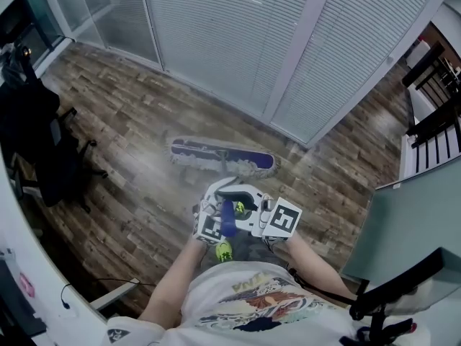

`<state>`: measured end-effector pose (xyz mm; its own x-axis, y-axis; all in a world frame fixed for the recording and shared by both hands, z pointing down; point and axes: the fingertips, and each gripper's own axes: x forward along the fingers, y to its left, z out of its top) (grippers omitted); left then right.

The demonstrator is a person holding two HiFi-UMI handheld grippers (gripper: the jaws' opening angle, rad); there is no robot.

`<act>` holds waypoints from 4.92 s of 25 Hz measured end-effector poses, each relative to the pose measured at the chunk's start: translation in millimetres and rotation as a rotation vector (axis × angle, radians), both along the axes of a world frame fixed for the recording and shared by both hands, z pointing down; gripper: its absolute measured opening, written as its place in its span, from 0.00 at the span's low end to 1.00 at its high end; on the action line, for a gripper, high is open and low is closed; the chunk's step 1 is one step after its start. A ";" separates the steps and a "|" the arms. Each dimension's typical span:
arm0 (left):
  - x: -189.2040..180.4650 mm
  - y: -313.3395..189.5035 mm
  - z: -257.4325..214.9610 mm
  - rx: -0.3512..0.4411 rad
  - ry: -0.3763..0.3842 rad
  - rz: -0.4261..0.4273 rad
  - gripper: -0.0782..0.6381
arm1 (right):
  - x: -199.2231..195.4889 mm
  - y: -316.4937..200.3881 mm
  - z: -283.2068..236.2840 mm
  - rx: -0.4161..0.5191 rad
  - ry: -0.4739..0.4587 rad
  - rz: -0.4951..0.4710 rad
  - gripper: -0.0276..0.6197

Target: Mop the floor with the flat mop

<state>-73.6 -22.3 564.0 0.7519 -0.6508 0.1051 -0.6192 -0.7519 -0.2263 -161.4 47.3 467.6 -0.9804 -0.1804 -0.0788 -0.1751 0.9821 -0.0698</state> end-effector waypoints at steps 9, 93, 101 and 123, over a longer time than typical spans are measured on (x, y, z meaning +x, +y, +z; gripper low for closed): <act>33.1 -115.0 26.2 -0.022 -0.086 0.036 0.20 | 29.6 -111.7 19.5 0.030 0.014 -0.020 0.38; 126.9 271.8 24.7 -0.042 -0.151 -0.129 0.26 | 154.1 266.1 51.9 -0.078 0.147 -0.293 0.39; 83.7 153.2 12.1 -0.049 -0.134 -0.136 0.26 | 110.7 145.6 38.0 -0.081 0.134 -0.270 0.39; 33.3 -193.7 22.4 -0.089 -0.186 -0.176 0.26 | 63.0 -198.1 44.1 -0.070 0.141 -0.325 0.39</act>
<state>-40.3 -216.0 586.4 0.5907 -0.7517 0.2933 -0.6959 -0.6586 -0.2864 -98.4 -150.7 511.7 -0.9878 0.1428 0.0625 0.1333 0.9816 -0.1367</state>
